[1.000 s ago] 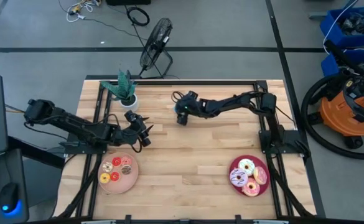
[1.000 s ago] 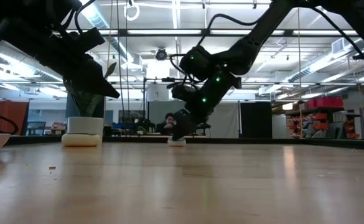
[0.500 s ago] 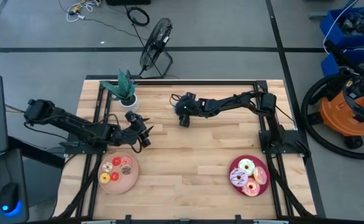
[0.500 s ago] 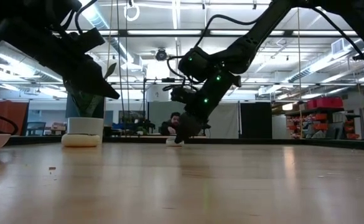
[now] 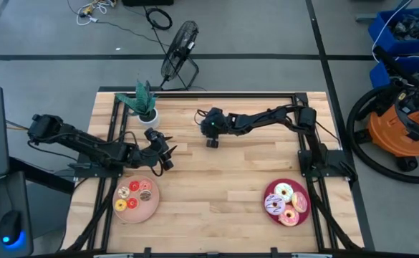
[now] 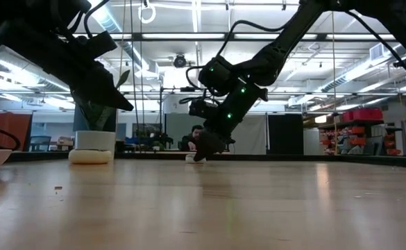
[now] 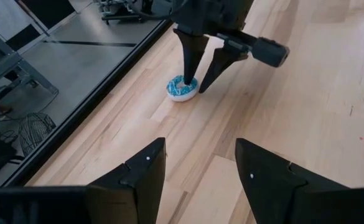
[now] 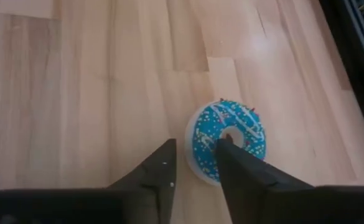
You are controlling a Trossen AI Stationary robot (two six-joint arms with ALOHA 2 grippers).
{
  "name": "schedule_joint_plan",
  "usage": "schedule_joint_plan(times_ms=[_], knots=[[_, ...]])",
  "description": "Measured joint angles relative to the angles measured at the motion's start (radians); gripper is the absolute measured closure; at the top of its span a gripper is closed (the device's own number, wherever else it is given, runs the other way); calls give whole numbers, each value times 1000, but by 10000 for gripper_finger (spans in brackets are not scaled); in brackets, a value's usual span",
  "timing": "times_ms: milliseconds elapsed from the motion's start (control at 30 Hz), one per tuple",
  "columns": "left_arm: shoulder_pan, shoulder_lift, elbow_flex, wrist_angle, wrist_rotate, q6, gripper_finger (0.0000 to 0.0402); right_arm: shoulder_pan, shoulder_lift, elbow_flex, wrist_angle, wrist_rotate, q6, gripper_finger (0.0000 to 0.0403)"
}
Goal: Pick & Place donuts
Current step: Put the small blue donut on the light pink plate
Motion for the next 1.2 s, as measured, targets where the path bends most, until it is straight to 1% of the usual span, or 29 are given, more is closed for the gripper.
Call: schedule_joint_plan(times_ms=[167, 267, 367, 433, 667, 867, 967, 1067, 1133, 1200], knots=[[0, 0, 0, 1, 0, 0, 203, 0, 1, 0, 6, 34, -38, 313], [0, 0, 0, 2, 0, 1, 203, 1, 1, 0, 7, 84, -70, 344], [0, 0, 0, 2, 0, 1, 203, 3, 1, 0, 14, 98, -106, 380], [0, 0, 0, 2, 0, 0, 203, 12, 1, -1, 23, 103, -142, 394], [0, 0, 0, 3, 0, -20, 203, 73, -3, -2, 49, 102, -231, 400], [0, 0, 0, 1, 13, -88, 203, 158, -61, -38, 40, 93, -281, 401], [0, 0, 0, 1, 64, -143, 203, 214, -117, -90, 49, 73, -304, 402], [0, 0, 0, 3, 136, -172, 203, 273, -175, -163, 108, 24, -316, 402], [0, 0, 0, 22, 189, -200, 202, 320, -203, -216, 172, 25, -327, 402], [0, 1, 0, 63, 230, -241, 202, 368, -218, -262, 248, 58, -353, 402]])
